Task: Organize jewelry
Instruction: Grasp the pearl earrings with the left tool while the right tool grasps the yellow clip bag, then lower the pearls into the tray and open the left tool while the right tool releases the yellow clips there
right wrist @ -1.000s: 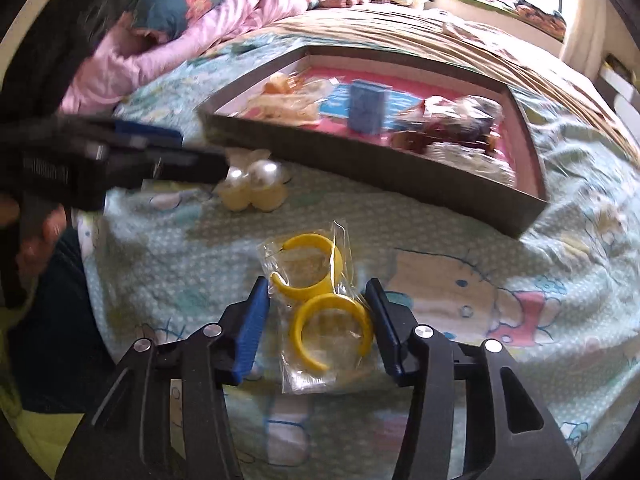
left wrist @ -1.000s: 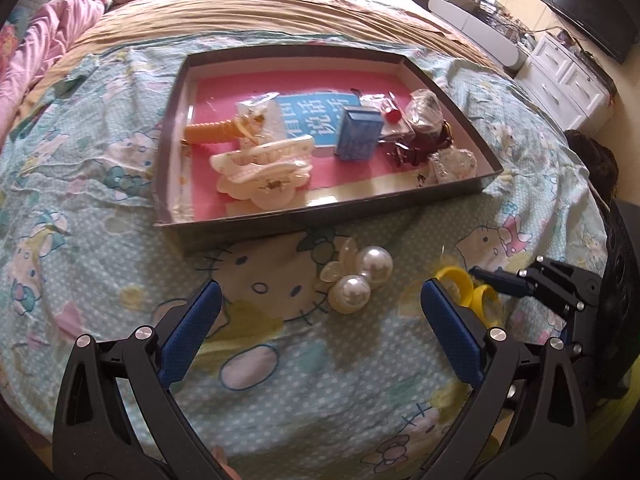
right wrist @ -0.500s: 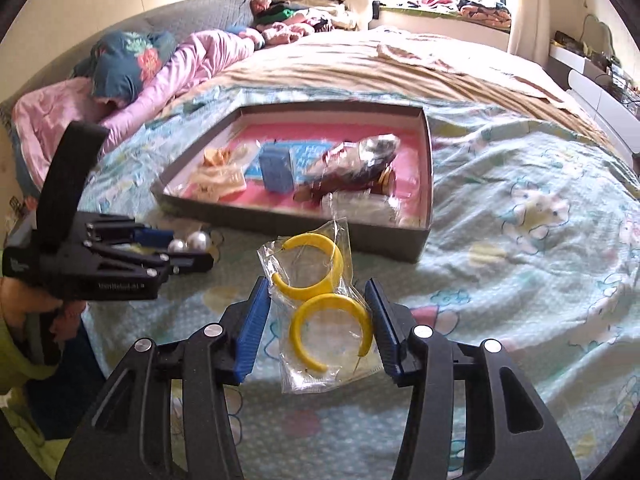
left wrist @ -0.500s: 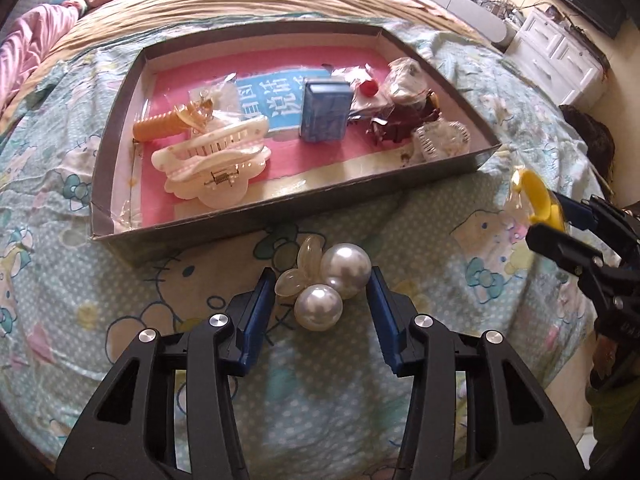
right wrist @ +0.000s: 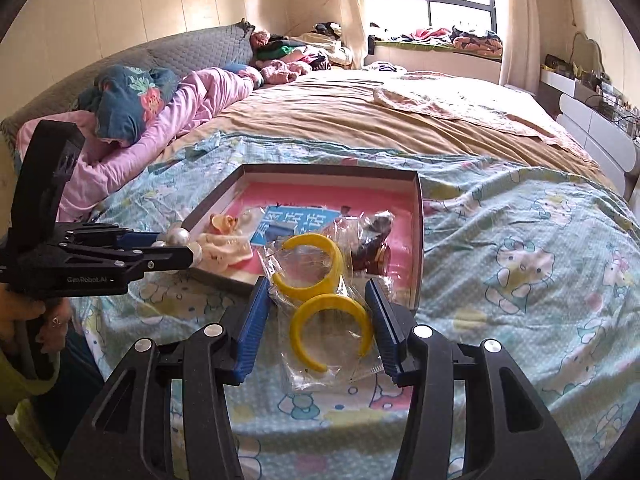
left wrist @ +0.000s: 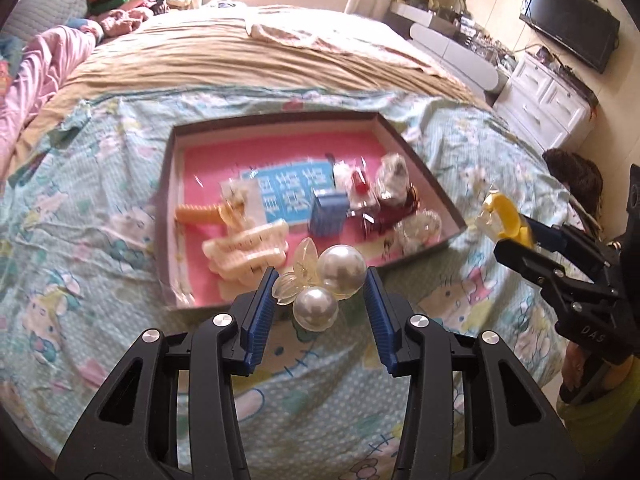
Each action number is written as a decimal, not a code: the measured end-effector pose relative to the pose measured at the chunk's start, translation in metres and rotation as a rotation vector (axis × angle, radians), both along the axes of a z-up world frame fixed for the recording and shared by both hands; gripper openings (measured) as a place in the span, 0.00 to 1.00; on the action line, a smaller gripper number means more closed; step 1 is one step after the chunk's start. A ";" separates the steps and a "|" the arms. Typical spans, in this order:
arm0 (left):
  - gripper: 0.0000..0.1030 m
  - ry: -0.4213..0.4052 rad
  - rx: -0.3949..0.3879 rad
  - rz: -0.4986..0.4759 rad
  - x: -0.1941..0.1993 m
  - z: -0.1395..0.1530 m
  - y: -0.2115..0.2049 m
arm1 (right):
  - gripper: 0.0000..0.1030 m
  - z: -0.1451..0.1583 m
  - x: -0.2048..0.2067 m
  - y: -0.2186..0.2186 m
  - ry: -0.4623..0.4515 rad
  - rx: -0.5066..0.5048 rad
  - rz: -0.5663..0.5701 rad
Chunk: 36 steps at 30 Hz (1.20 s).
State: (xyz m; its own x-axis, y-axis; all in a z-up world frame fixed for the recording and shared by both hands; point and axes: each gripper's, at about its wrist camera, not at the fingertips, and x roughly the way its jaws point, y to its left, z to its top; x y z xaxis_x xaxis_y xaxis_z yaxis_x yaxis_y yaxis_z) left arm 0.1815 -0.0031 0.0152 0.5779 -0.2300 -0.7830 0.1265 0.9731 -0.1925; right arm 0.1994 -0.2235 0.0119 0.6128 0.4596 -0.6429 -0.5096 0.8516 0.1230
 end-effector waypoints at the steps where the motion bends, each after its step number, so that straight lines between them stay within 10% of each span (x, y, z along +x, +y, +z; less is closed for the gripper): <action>1: 0.34 -0.003 0.000 0.006 0.002 0.002 0.003 | 0.46 0.001 0.001 0.001 -0.002 0.002 -0.001; 36: 0.34 -0.008 -0.017 0.016 0.052 0.002 0.007 | 0.46 0.010 0.061 0.004 -0.057 -0.024 -0.075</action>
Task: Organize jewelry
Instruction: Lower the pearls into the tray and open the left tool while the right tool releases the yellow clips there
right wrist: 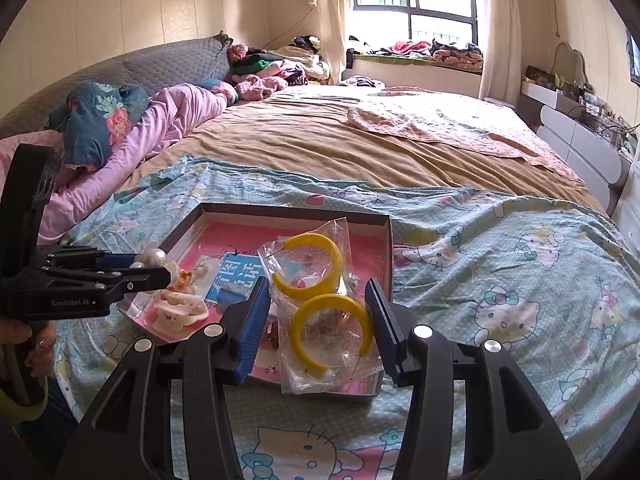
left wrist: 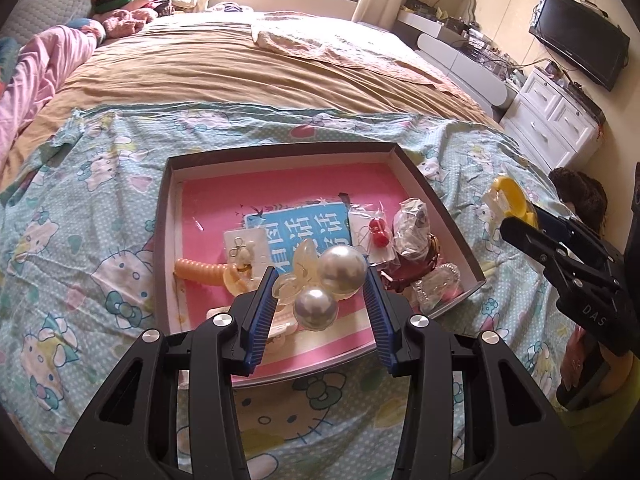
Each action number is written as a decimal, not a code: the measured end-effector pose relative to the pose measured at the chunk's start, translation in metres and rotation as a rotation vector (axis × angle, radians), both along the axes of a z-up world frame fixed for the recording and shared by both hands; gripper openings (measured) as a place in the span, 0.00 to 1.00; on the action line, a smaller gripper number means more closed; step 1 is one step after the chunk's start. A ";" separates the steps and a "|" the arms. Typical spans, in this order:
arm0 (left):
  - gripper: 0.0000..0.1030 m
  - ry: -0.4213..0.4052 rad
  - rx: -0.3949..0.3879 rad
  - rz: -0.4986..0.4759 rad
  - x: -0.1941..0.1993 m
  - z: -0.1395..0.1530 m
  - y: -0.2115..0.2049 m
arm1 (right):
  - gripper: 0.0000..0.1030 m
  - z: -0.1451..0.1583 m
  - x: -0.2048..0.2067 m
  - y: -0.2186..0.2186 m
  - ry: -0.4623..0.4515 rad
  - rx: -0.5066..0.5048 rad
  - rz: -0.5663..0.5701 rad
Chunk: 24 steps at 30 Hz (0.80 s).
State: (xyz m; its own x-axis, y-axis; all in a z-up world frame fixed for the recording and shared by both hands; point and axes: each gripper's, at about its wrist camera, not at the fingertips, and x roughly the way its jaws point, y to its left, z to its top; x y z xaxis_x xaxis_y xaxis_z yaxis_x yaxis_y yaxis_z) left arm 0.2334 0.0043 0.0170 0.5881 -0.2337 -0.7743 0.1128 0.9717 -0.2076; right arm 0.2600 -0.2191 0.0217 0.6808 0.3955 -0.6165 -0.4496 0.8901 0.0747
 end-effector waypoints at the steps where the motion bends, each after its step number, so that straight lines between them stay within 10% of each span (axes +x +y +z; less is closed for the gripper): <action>1: 0.34 0.002 0.002 -0.003 0.001 -0.001 -0.002 | 0.46 -0.001 0.001 0.000 0.001 -0.001 0.000; 24: 0.34 0.073 -0.006 0.007 0.014 -0.032 0.002 | 0.46 -0.046 0.018 0.028 0.094 -0.057 0.055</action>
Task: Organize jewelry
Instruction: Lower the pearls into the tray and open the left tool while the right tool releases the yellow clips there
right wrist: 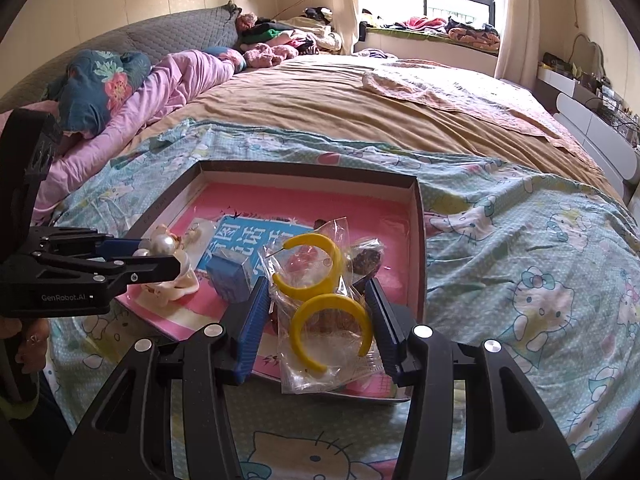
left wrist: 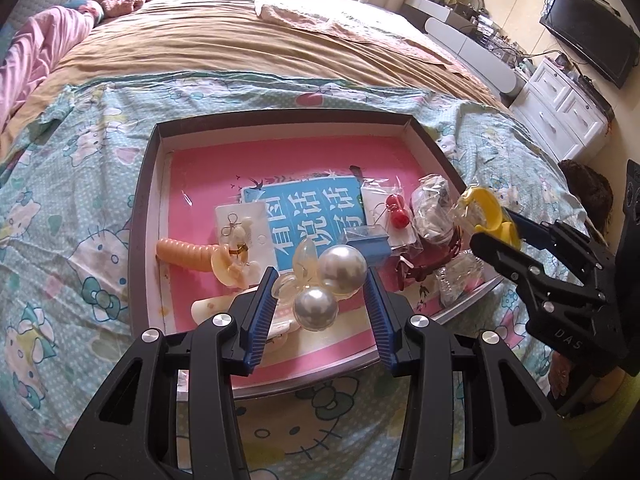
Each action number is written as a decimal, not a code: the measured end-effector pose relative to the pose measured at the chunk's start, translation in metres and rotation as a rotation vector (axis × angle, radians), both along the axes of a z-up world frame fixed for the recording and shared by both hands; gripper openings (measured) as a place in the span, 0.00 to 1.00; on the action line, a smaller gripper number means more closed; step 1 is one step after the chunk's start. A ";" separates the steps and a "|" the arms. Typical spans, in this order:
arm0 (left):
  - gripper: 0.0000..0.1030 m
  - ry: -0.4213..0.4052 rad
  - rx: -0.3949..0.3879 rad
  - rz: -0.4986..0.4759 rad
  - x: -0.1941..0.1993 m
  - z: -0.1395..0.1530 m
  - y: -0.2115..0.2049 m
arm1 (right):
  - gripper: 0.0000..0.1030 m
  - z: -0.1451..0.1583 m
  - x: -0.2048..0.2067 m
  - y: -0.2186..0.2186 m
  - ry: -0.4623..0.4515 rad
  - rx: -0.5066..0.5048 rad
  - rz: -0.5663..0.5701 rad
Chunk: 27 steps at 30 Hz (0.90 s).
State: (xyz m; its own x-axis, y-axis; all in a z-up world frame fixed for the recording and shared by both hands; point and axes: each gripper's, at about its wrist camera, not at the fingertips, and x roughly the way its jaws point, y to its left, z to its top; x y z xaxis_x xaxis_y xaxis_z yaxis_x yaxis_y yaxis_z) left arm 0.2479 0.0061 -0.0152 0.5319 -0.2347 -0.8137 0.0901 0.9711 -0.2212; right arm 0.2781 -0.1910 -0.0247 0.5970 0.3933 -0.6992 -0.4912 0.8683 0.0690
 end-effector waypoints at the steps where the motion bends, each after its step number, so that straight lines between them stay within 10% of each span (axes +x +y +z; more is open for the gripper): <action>1: 0.34 0.002 0.000 0.002 0.000 -0.001 0.001 | 0.46 -0.002 0.000 0.002 0.004 -0.003 0.003; 27: 0.38 -0.004 -0.006 0.013 -0.004 0.005 0.012 | 0.51 -0.018 0.000 0.023 0.046 -0.048 0.041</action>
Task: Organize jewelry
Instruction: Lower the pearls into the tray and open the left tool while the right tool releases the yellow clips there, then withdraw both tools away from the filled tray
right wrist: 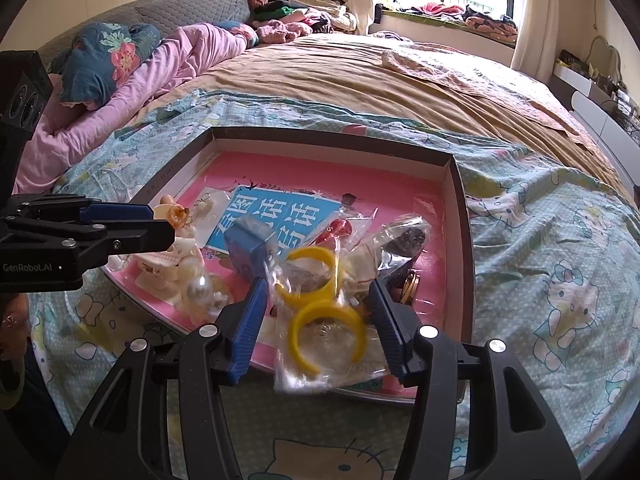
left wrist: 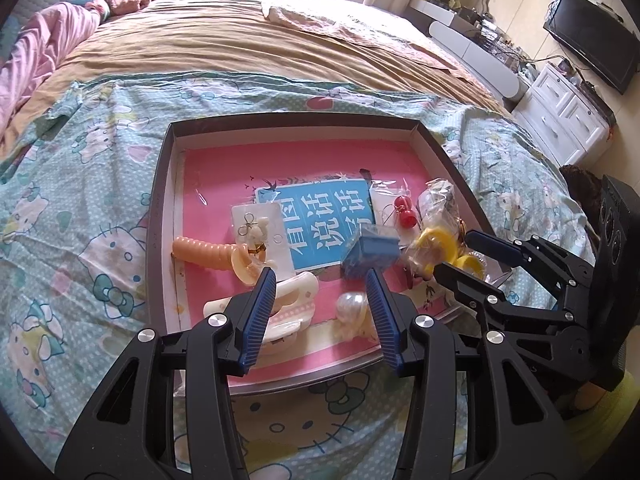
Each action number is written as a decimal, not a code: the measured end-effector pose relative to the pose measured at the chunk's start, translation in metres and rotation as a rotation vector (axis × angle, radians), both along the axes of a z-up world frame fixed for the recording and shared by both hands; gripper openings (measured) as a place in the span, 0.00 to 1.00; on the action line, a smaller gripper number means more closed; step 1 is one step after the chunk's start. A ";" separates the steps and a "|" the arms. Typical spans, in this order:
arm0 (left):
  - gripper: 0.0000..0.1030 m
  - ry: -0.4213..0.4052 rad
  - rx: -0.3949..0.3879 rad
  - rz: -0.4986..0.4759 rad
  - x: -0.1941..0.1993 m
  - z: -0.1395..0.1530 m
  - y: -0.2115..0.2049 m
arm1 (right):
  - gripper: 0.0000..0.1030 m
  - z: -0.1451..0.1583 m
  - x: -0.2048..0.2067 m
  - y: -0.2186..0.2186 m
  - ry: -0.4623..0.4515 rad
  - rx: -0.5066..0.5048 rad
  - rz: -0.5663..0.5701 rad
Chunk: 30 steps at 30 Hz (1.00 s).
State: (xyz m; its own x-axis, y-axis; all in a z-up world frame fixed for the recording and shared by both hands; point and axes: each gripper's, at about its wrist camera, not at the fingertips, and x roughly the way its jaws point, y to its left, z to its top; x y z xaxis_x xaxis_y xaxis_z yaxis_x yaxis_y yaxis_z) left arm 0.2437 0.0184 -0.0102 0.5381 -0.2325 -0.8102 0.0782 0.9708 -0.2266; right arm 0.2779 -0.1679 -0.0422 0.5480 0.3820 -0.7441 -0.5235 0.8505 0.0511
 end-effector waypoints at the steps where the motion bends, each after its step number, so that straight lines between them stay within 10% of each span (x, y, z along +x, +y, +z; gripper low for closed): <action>1: 0.38 -0.001 0.000 0.000 0.000 0.001 0.000 | 0.53 0.001 0.000 0.000 -0.001 0.000 -0.002; 18: 0.39 -0.026 0.017 0.005 -0.014 0.021 -0.004 | 0.81 0.032 -0.022 -0.031 -0.053 0.059 -0.084; 30: 0.71 -0.051 0.024 0.037 -0.029 0.038 -0.001 | 0.93 0.057 -0.045 -0.043 -0.107 0.088 -0.114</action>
State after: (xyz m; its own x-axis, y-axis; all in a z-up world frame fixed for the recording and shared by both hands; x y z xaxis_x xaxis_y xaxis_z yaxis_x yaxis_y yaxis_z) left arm 0.2148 0.0170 0.0275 0.5869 -0.1924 -0.7865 0.0532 0.9784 -0.1997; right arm 0.2330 -0.2105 0.0145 0.6659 0.3739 -0.6456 -0.4308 0.8992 0.0765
